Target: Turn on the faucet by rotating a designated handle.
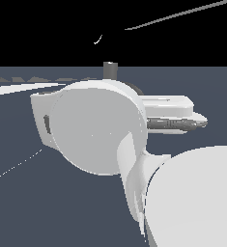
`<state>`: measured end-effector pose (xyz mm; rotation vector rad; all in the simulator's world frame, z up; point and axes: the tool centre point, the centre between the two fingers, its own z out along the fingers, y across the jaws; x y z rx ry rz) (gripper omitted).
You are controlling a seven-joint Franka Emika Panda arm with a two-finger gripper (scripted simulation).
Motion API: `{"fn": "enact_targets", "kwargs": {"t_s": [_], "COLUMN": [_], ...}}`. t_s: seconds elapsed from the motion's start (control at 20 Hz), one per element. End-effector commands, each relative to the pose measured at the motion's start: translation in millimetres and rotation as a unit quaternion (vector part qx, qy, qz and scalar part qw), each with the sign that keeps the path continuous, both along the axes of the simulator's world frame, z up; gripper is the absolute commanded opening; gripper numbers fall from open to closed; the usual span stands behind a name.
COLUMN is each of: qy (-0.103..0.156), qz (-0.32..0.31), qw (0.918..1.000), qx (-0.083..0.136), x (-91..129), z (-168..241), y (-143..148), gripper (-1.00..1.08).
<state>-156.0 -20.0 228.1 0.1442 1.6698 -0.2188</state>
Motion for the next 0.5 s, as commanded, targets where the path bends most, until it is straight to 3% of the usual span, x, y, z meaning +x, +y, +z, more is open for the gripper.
{"fn": "enact_targets", "kwargs": {"t_s": [0.0,0.45], "qy": [-0.04,-0.053], "qz": [0.016,0.019], "qw": [0.9989,0.9982], "qx": [0.02,0.022], "x": [7,12], "z": [44,57], "y": [26,46], "gripper": [-1.0,-1.0]}}
